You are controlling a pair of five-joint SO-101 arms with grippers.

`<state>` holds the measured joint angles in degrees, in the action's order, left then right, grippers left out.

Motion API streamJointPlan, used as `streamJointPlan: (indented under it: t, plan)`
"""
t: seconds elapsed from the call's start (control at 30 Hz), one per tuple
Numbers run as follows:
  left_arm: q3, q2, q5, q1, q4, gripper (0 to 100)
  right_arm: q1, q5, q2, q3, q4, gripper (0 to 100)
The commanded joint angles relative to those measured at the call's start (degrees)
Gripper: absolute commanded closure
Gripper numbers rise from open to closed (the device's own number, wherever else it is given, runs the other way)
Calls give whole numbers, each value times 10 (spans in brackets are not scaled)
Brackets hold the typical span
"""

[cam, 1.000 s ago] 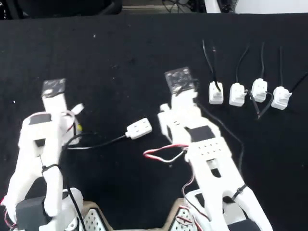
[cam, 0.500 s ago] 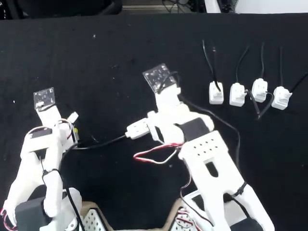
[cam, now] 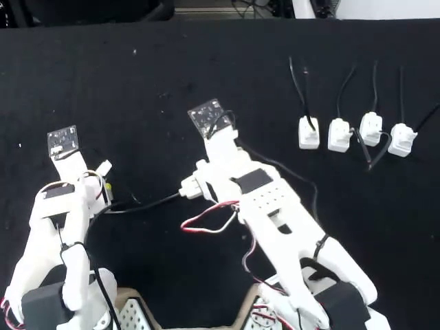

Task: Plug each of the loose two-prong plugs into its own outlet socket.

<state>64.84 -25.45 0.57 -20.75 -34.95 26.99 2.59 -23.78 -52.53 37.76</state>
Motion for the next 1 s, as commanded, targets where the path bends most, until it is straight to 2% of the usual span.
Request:
streamJointPlan:
  t: [0.0, 0.73, 0.97]
  plan:
    - [-1, -14, 6, 7, 5, 841, 23, 0, 6, 5, -4, 988]
    - [2, -14, 6, 7, 5, 841, 32, 5, 8, -53, -8, 988]
    - [2, -14, 6, 7, 5, 841, 32, 6, 93, -11, -6, 988]
